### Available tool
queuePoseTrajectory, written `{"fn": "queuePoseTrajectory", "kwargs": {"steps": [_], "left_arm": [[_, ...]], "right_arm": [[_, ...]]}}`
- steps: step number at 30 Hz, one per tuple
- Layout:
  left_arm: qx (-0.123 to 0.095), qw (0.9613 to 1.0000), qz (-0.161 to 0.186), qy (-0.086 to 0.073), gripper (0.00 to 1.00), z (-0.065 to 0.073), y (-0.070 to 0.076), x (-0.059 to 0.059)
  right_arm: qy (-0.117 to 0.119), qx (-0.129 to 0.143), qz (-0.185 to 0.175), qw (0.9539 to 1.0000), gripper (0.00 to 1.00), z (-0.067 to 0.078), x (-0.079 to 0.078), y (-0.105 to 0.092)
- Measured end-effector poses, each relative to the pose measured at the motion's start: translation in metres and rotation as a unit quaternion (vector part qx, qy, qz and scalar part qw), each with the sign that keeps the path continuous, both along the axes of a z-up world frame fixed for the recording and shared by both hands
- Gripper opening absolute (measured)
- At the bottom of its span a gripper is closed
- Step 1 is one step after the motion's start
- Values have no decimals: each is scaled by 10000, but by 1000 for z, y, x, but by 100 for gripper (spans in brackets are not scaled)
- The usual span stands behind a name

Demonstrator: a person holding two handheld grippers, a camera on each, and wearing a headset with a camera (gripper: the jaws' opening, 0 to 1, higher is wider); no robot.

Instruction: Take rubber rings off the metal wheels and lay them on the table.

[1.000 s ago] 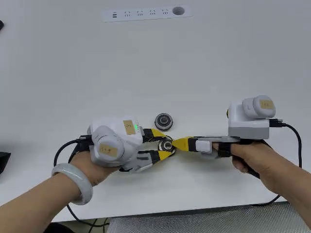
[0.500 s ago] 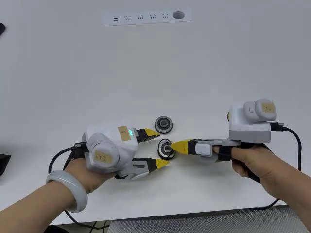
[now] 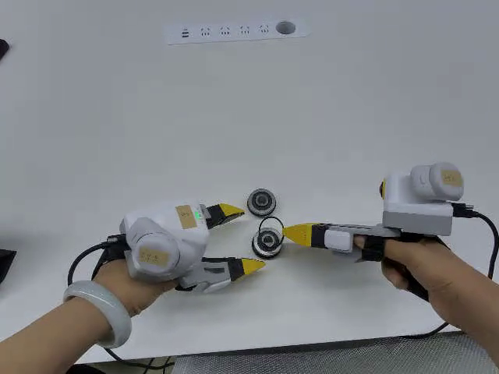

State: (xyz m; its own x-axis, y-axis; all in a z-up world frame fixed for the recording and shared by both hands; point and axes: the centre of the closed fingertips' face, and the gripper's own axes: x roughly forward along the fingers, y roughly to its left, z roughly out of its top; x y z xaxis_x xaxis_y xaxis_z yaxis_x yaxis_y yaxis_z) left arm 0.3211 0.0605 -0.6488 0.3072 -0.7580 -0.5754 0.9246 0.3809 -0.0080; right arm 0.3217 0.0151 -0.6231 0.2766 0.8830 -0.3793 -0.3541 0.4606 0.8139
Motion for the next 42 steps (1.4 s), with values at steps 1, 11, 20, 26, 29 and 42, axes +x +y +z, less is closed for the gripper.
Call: {"fn": "queuePoseTrajectory", "kwargs": {"steps": [1,11,20,26,29,42], "left_arm": [[-3,10000,9,0,51,0,1,0],[22,9999,110,36,51,-2,8,0],[27,9999,151,72,50,-4,10,1],[3,9999,146,89,50,-3,7,2],[11,9998,147,105,49,-4,7,2],[-1,9997,168,150,49,-4,7,2]], "right_arm": [[-2,-4,-30,10000,2,0,1,-2],[-31,-125,-396,9991,2,-1,13,-26],[10,-300,-578,9979,2,-11,20,-40],[32,-495,-626,9968,2,-21,21,-46],[40,-668,-636,9957,2,-28,20,-50],[-223,-1128,-493,9921,6,-39,19,-56]]}}
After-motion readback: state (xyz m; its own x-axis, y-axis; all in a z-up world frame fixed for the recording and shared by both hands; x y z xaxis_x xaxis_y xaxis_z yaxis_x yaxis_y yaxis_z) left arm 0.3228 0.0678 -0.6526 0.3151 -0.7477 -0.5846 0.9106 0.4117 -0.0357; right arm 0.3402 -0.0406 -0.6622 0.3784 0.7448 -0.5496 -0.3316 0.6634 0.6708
